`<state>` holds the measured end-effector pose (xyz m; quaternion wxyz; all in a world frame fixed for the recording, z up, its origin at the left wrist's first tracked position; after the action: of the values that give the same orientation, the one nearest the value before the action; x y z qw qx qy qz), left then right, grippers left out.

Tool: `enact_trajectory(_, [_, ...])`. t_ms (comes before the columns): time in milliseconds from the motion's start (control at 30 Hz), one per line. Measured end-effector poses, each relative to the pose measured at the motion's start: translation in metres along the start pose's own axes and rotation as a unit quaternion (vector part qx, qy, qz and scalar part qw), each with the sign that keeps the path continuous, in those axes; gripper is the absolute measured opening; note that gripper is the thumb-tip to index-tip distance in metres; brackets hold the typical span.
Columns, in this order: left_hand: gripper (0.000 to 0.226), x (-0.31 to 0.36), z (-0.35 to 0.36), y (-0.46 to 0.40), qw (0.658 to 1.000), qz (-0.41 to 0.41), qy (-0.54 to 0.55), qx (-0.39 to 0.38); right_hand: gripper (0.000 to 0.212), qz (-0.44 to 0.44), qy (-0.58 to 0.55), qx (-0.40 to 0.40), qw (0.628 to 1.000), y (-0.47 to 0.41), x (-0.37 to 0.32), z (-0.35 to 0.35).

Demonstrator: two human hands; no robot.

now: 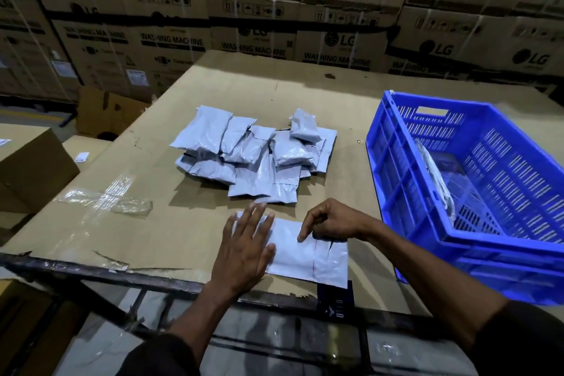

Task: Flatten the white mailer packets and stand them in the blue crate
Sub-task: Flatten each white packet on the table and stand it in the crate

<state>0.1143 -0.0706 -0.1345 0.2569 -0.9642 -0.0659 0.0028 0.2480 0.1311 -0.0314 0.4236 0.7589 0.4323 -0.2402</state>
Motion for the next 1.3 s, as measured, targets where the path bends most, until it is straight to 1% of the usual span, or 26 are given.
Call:
enact_trajectory(33, [0.056,-0.001,0.004,0.000,1.000,-0.004,0.001,-0.031,0.031,0.005,0.063,0.034,0.997,-0.006,0.005,0.000])
enact_trajectory(67, [0.056,-0.002,0.008,0.000,0.998,-0.010,-0.003,-0.058,0.031,0.002,0.148,0.084,0.985,-0.013,0.008,0.001])
enact_trajectory(100, [0.056,-0.002,0.010,0.000,0.997,-0.017,-0.008,-0.080,0.029,-0.009,0.224,0.148,0.963,-0.018,0.011,0.005])
enact_trajectory(133, [0.055,-0.002,0.012,-0.001,0.995,-0.024,-0.011,-0.095,0.028,-0.025,0.271,0.212,0.939,-0.019,0.012,0.013])
enact_trajectory(167, [0.055,-0.002,0.013,-0.001,0.994,-0.031,-0.012,-0.103,0.027,-0.044,0.282,0.261,0.922,-0.018,0.013,0.026])
enact_trajectory(200, [0.054,-0.002,0.013,-0.002,0.994,-0.037,-0.012,-0.106,0.029,-0.065,0.276,0.289,0.914,-0.016,0.016,0.044])
enact_trajectory(233, [0.054,-0.001,0.013,-0.001,0.993,-0.044,-0.010,-0.107,0.034,-0.081,0.277,0.296,0.911,-0.016,0.021,0.064])
enact_trajectory(300, [0.053,-0.001,0.011,-0.001,0.994,-0.047,-0.009,-0.099,0.048,-0.090,0.320,0.282,0.900,-0.018,0.037,0.103])
enact_trajectory(333, [0.052,-0.001,0.010,-0.002,0.995,-0.041,-0.011,-0.093,0.053,-0.082,0.342,0.275,0.895,-0.020,0.046,0.114])
enact_trajectory(467, [0.054,-0.002,0.012,-0.004,0.994,-0.010,-0.014,-0.104,0.061,-0.054,0.360,0.256,0.895,-0.023,0.055,0.120])
enact_trajectory(567, [0.057,-0.004,0.016,-0.004,0.989,-0.020,0.005,-0.144,0.061,-0.053,0.370,0.253,0.892,-0.022,0.052,0.121])
enact_trajectory(767, [0.063,-0.007,0.021,-0.003,0.977,-0.067,0.021,-0.201,0.060,-0.046,0.360,0.232,0.903,-0.025,0.053,0.119])
enact_trajectory(867, [0.065,-0.007,0.019,-0.006,0.972,-0.077,0.024,-0.221,0.061,-0.050,0.350,0.228,0.907,-0.022,0.059,0.114])
enact_trajectory(967, [0.073,-0.007,0.018,-0.005,0.966,-0.078,0.035,-0.246,0.057,-0.041,0.362,0.234,0.902,-0.015,0.065,0.111])
enact_trajectory(1067, [0.080,-0.008,0.016,-0.002,0.968,-0.072,0.028,-0.238,0.057,-0.039,0.352,0.235,0.905,-0.013,0.063,0.110])
enact_trajectory(1233, [0.070,-0.010,0.015,0.006,0.971,-0.061,0.027,-0.228,0.056,-0.041,0.350,0.230,0.907,-0.013,0.061,0.109])
enact_trajectory(1300, [0.071,-0.008,0.012,0.003,0.969,-0.062,0.029,-0.236,0.057,-0.038,0.354,0.226,0.907,-0.013,0.063,0.108])
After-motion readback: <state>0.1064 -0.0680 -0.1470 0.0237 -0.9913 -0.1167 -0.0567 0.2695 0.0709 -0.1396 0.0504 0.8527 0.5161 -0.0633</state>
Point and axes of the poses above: each hand's wrist, its own y-axis away from the middle knuckle, its own z-axis out of the palm, x = y × z, the point moved 2 cm from there along -y, towards the middle knuckle, and after that the axes turned 9 degrees about z, right-handed, at the moved point
